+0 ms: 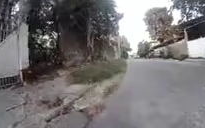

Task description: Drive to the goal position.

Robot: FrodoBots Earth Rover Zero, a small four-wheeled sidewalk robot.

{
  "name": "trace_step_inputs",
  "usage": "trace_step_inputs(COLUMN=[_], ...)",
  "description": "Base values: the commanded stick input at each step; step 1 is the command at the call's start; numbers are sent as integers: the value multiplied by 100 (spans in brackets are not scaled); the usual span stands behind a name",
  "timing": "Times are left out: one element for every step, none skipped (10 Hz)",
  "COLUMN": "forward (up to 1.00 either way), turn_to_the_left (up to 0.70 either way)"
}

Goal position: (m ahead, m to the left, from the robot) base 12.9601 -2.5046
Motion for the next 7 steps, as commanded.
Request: trace_step_inputs(forward=[0,0,0,0,0,0,0], turn_to_the_left=[-100,-100,-100,-100,-100,-100,-100])
